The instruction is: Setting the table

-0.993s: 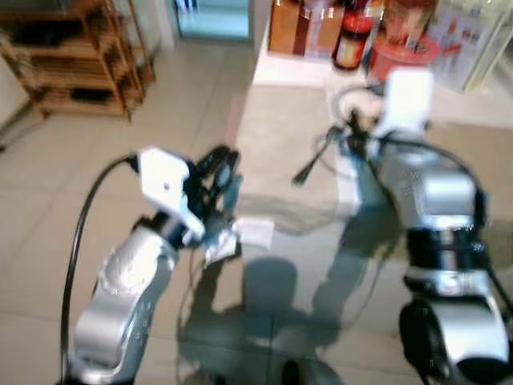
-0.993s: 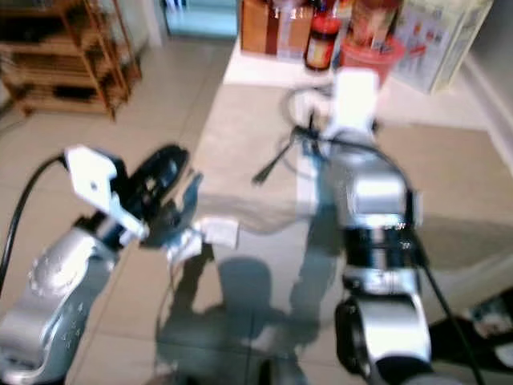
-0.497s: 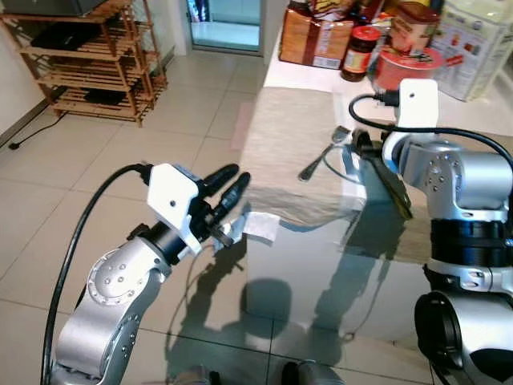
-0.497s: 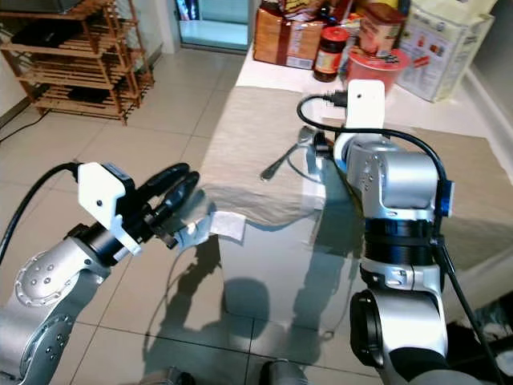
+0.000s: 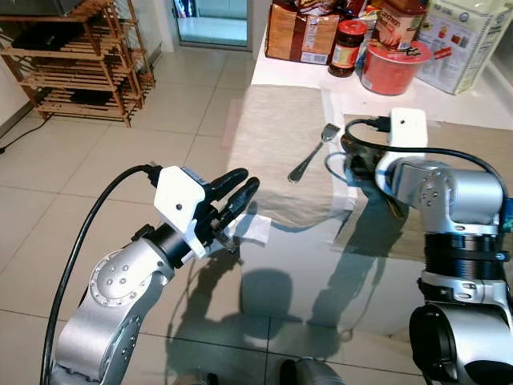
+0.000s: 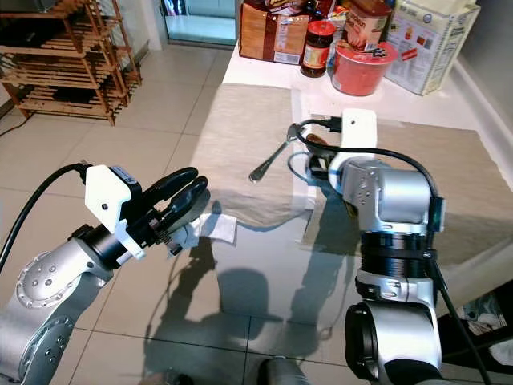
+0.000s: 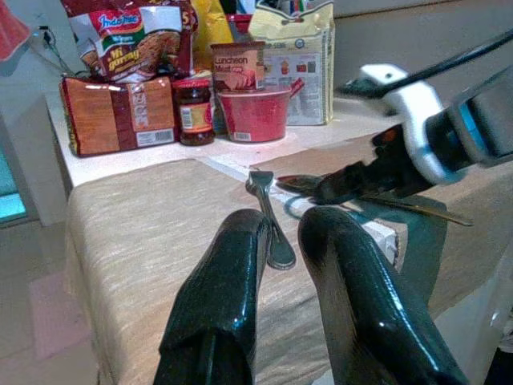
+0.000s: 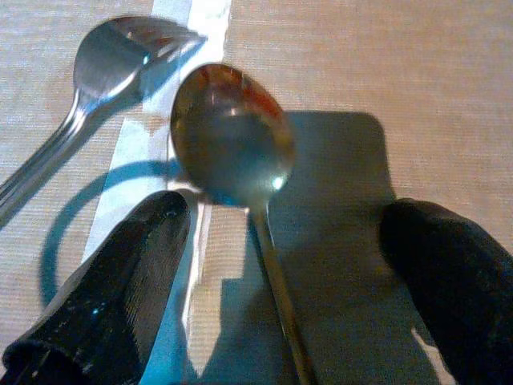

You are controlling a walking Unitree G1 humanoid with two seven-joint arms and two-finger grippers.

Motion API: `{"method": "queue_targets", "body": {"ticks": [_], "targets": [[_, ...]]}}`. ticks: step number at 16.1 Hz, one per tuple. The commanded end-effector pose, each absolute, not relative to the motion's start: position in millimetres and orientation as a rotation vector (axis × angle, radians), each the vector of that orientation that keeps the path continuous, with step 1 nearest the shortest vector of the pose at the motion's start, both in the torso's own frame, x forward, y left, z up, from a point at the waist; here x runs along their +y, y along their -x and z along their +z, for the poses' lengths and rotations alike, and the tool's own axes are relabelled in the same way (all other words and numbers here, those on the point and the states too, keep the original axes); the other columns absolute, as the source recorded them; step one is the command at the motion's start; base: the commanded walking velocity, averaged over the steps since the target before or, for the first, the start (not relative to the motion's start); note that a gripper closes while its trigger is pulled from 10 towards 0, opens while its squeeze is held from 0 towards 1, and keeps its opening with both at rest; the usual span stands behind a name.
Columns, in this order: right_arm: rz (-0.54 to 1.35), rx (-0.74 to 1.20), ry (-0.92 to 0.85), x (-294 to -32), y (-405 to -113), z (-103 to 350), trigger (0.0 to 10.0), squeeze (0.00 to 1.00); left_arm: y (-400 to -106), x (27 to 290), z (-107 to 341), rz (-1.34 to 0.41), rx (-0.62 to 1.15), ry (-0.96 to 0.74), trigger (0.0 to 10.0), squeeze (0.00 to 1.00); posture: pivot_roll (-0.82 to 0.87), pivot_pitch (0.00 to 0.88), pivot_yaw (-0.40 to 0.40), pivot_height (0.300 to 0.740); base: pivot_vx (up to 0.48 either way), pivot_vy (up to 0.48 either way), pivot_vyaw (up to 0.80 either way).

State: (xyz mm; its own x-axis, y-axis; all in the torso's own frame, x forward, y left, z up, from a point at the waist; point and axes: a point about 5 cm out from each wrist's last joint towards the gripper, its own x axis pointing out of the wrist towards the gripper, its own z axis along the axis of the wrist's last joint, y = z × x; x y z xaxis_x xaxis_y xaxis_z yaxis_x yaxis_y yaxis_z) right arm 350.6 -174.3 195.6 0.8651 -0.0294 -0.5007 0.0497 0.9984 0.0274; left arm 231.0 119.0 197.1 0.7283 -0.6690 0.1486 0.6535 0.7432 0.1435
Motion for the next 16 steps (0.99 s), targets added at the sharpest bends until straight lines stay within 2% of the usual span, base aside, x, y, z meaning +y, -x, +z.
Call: {"method": "queue_targets", "body": {"ticks": [1,2,11,16], "targets": [[-0.024,0.577,-0.039,-170,-350,182,3.0,0.00,-228,115,201,-0.767,-0.201,-0.089,10.0,0.00,-0.07,0.108,-0.002,0.740,0.000,0.000,0.00],[-0.029,0.590,-0.035,-170,-349,179,0.0,0.00,-227,115,201,-0.764,-0.203,-0.088,10.0,0.00,-0.07,0.109,-0.003,0.740,0.000,0.000,0.00],[-0.051,0.638,-0.034,-178,-344,169,0.0,0.00,-225,111,203,-0.766,-0.201,-0.076,10.0,0.00,-0.07,0.117,-0.002,0.740,0.000,0.000,0.00],[0.017,0.592,-0.052,-165,-348,179,0.0,0.00,-225,111,203,-0.764,-0.197,-0.081,10.0,0.00,-0.07,0.115,-0.004,0.740,0.000,0.000,0.00]]}}
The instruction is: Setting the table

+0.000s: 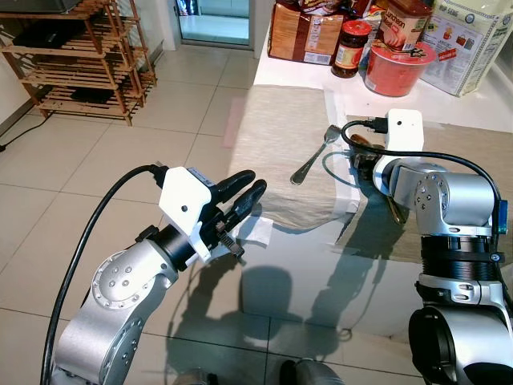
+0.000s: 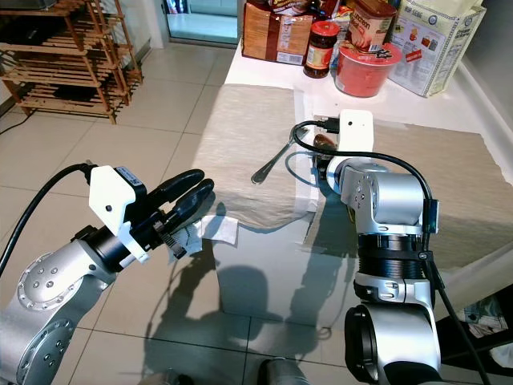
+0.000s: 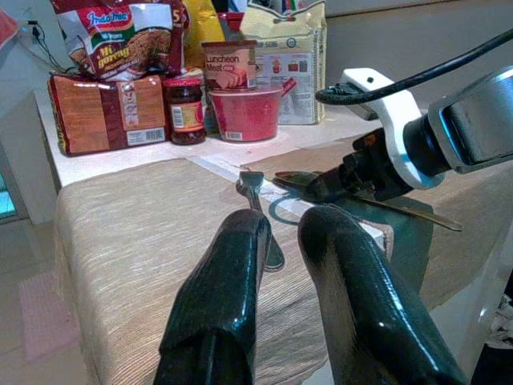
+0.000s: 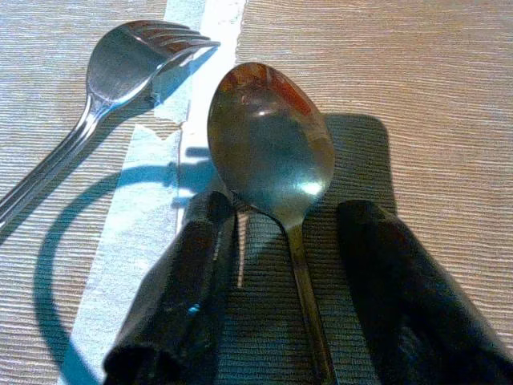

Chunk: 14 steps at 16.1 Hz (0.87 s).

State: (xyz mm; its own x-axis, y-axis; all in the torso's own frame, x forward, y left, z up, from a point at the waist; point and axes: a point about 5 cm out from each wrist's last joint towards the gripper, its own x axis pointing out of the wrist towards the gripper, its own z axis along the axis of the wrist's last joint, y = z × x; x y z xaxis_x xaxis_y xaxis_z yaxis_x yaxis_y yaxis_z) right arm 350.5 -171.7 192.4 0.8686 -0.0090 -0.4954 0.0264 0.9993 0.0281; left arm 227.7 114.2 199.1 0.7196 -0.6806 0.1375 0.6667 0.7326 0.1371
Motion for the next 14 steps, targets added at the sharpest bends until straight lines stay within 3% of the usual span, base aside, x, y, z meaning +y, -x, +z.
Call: {"method": "queue_targets", "body": {"ticks": [1,10,12,14], "targets": [[0.017,0.592,-0.052,-165,-348,179,0.0,0.00,-225,111,203,-0.764,-0.197,-0.081,10.0,0.00,-0.07,0.115,-0.004,0.740,0.000,0.000,0.00],[0.080,0.594,-0.206,-154,-348,182,0.0,0.00,-225,111,204,-0.759,-0.196,-0.090,10.0,0.00,-0.07,0.115,-0.006,0.740,0.000,0.000,0.00],[0.061,0.583,-0.226,-157,-349,182,0.0,0.00,-225,111,204,-0.760,-0.195,-0.092,10.0,0.00,-0.07,0.112,-0.007,0.740,0.000,0.000,0.00],[-0.061,0.446,-0.366,-178,-355,194,0.0,0.00,-226,112,206,-0.753,-0.202,-0.096,10.0,0.00,-0.07,0.110,-0.008,0.740,0.000,0.000,0.00]]}}
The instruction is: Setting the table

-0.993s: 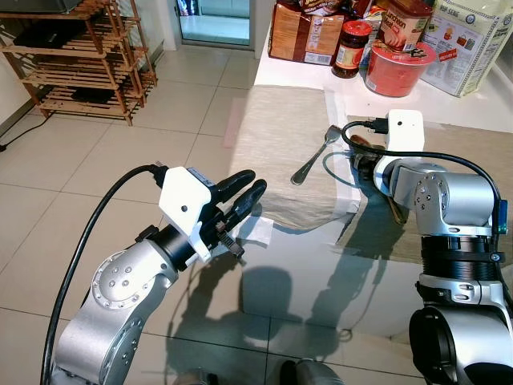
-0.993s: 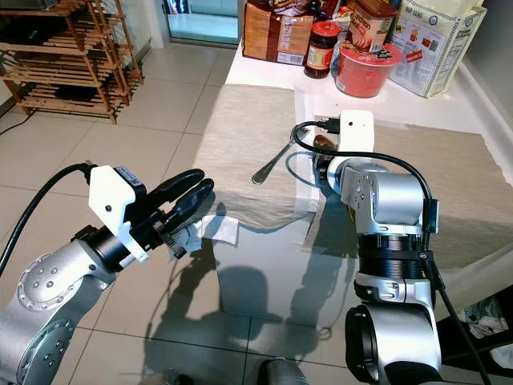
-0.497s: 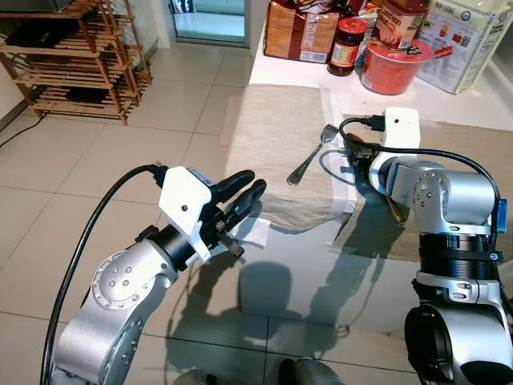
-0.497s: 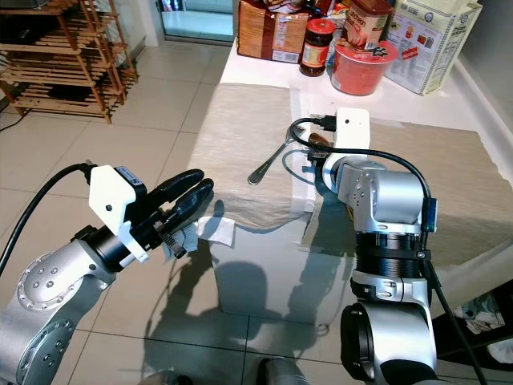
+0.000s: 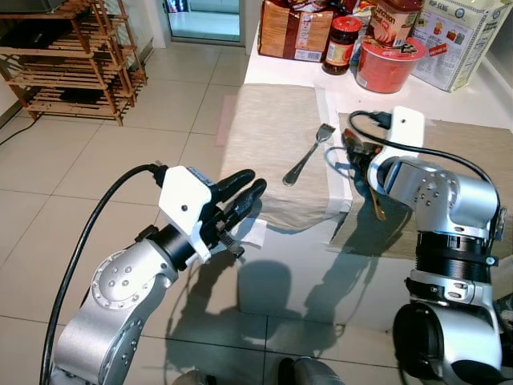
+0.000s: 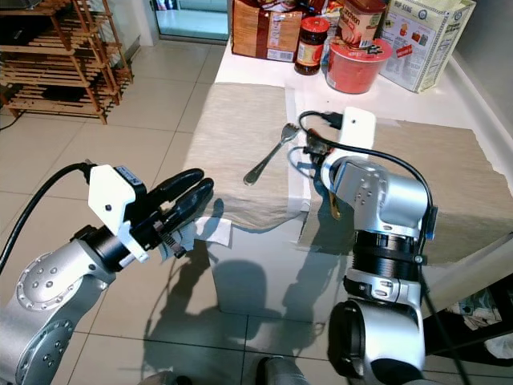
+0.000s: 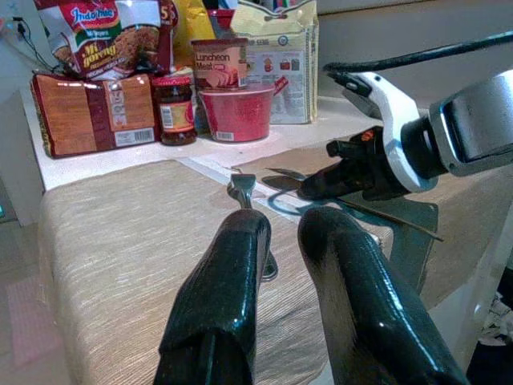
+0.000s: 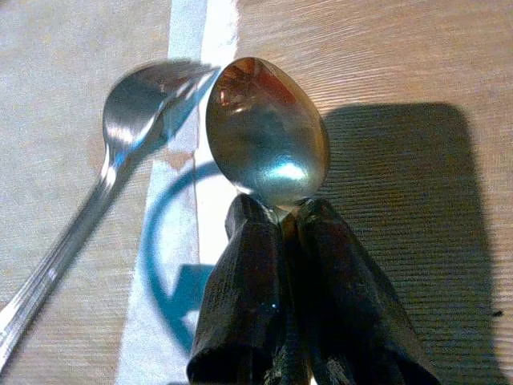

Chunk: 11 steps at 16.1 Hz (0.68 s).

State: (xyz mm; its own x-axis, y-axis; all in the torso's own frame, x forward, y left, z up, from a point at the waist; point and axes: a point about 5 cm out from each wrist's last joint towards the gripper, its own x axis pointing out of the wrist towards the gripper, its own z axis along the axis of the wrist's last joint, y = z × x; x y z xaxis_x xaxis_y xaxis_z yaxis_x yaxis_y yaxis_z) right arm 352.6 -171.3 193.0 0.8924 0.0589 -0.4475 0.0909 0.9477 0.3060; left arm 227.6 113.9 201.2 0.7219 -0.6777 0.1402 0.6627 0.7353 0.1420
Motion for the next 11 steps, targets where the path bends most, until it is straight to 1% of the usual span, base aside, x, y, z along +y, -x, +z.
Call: {"method": "queue_targets", "body": {"ticks": [1,2,3,4,5,9,10,11], "targets": [[-0.061,0.446,-0.366,-178,-355,194,0.0,0.00,-226,112,206,-0.753,-0.202,-0.096,10.0,0.00,-0.07,0.110,-0.008,0.740,0.000,0.000,0.00],[-0.120,0.371,-0.395,-191,-354,201,0.0,0.00,-227,112,208,-0.746,-0.214,-0.090,10.0,0.00,-0.07,0.107,-0.012,0.740,0.000,0.000,0.00],[-0.147,0.349,-0.389,-196,-352,203,0.8,0.00,-228,113,208,-0.743,-0.218,-0.088,10.0,0.00,-0.07,0.107,-0.012,0.740,0.000,0.000,0.00],[-0.176,0.331,-0.388,-201,-351,204,2.5,0.00,-228,113,209,-0.737,-0.223,-0.087,10.0,0.00,-0.08,0.107,-0.009,0.740,0.000,0.000,0.00],[-0.213,0.292,-0.399,-208,-349,207,10.0,0.00,-231,115,211,-0.712,-0.238,-0.083,10.0,0.00,-0.08,0.104,-0.008,0.740,0.000,0.000,0.00],[-0.223,0.201,-0.457,-211,-351,219,10.0,0.00,-235,116,213,-0.699,-0.248,-0.084,10.0,0.00,-0.08,0.097,-0.002,0.740,0.000,0.000,0.00],[-0.222,0.190,-0.459,-211,-351,221,10.0,0.00,-235,117,214,-0.692,-0.254,-0.085,10.0,0.00,-0.08,0.096,0.001,0.740,0.000,0.000,0.00],[-0.227,0.223,-0.411,-211,-351,218,10.0,0.00,-235,117,215,-0.690,-0.256,-0.084,10.0,0.00,-0.08,0.098,0.002,0.740,0.000,0.000,0.00]]}}
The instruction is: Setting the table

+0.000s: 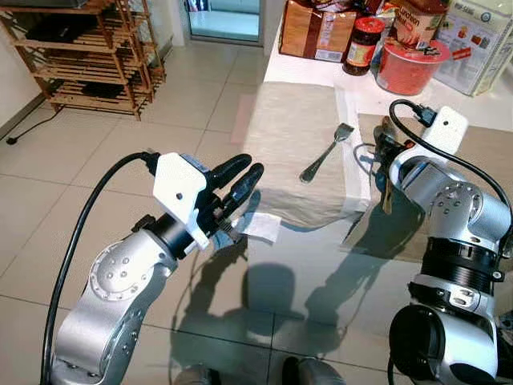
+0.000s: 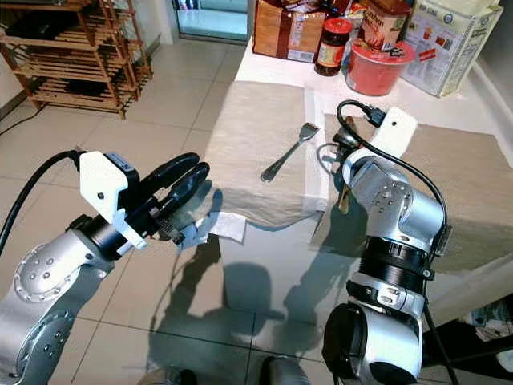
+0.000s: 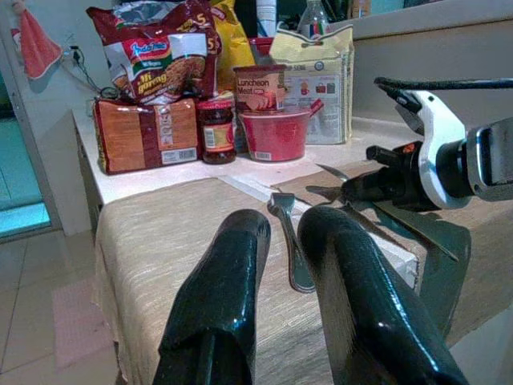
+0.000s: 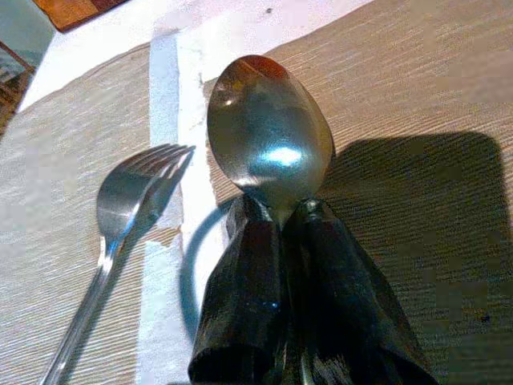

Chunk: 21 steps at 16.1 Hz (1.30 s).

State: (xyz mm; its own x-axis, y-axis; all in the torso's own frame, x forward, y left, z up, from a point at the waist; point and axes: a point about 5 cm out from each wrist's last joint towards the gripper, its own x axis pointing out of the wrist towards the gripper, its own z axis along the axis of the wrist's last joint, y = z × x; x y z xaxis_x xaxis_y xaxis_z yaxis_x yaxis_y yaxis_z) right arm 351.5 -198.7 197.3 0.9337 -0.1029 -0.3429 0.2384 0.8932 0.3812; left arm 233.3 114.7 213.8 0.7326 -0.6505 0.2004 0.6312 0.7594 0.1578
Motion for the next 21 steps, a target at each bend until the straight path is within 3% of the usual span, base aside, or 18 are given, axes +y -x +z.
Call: {"method": "queue_targets", "body": {"ticks": [1,3,8,12,16,21], "targets": [[-0.231,0.254,-0.369,-210,-351,213,10.0,0.00,-235,117,215,-0.689,-0.256,-0.082,10.0,0.00,-0.08,0.099,0.002,0.740,0.000,0.000,0.00],[-0.208,0.235,-0.286,-207,-351,213,10.0,0.00,-235,116,215,-0.695,-0.253,-0.080,10.0,0.00,-0.08,0.102,0.001,0.740,0.000,0.000,0.00],[-0.160,-0.077,-0.362,-210,-348,259,10.0,0.00,-234,116,215,-0.694,-0.252,-0.079,10.0,0.00,-0.08,0.105,0.007,0.740,0.000,0.000,0.00],[-0.107,0.088,-0.266,-200,-350,229,10.0,0.00,-235,115,214,-0.699,-0.250,-0.079,10.0,0.00,-0.08,0.107,0.008,0.740,0.000,0.000,0.00],[0.074,0.095,-0.353,-180,-347,231,10.0,0.00,-234,114,213,-0.701,-0.243,-0.082,10.0,0.00,-0.08,0.109,0.006,0.740,0.000,0.000,0.00],[0.140,0.069,-0.215,-168,-345,232,10.0,0.00,-234,114,213,-0.701,-0.244,-0.082,10.0,0.00,-0.08,0.108,0.005,0.740,0.000,0.000,0.00]]}}
